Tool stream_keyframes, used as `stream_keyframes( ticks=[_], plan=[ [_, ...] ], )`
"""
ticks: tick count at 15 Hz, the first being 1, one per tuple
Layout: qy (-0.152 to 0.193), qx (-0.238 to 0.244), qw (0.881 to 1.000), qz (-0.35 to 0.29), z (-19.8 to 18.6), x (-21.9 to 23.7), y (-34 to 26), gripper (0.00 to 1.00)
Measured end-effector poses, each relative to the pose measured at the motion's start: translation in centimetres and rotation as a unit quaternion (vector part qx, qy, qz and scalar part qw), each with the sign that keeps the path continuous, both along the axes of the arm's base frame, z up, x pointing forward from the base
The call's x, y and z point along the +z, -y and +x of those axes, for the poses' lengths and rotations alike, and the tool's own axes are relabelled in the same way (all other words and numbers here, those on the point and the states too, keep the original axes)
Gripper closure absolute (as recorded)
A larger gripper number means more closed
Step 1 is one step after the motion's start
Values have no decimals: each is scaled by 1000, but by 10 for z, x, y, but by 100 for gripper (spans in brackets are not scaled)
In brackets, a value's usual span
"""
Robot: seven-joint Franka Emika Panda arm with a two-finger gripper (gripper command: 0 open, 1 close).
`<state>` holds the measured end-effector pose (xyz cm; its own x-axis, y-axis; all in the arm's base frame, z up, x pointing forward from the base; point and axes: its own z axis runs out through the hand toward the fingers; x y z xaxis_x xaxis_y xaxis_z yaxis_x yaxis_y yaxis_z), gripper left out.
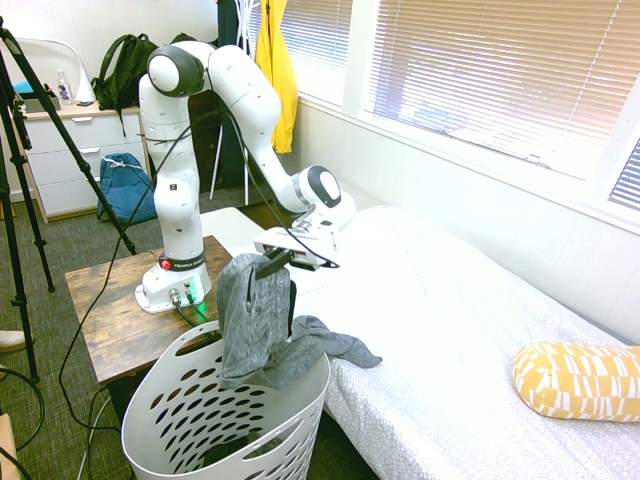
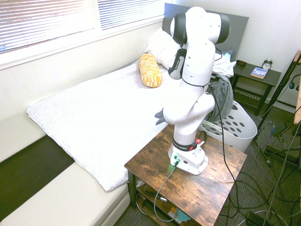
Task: Put my clothes in the laundry bag
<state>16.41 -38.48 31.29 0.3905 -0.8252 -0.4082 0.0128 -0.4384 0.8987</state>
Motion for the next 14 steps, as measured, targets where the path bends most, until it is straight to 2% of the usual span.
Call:
stream_keyframes(
  ticks=[4, 6, 8, 12, 14],
  plan=[
    [48, 25, 999, 5, 8, -46, 3, 0],
    [94, 39, 995, 9, 10, -65, 6, 0],
    [138, 44, 989, 10, 8, -71, 12, 0],
    [177, 52, 983, 9, 15, -73, 15, 0],
    [203, 57, 977, 12, 34, -69, 8, 0]
  ],
)
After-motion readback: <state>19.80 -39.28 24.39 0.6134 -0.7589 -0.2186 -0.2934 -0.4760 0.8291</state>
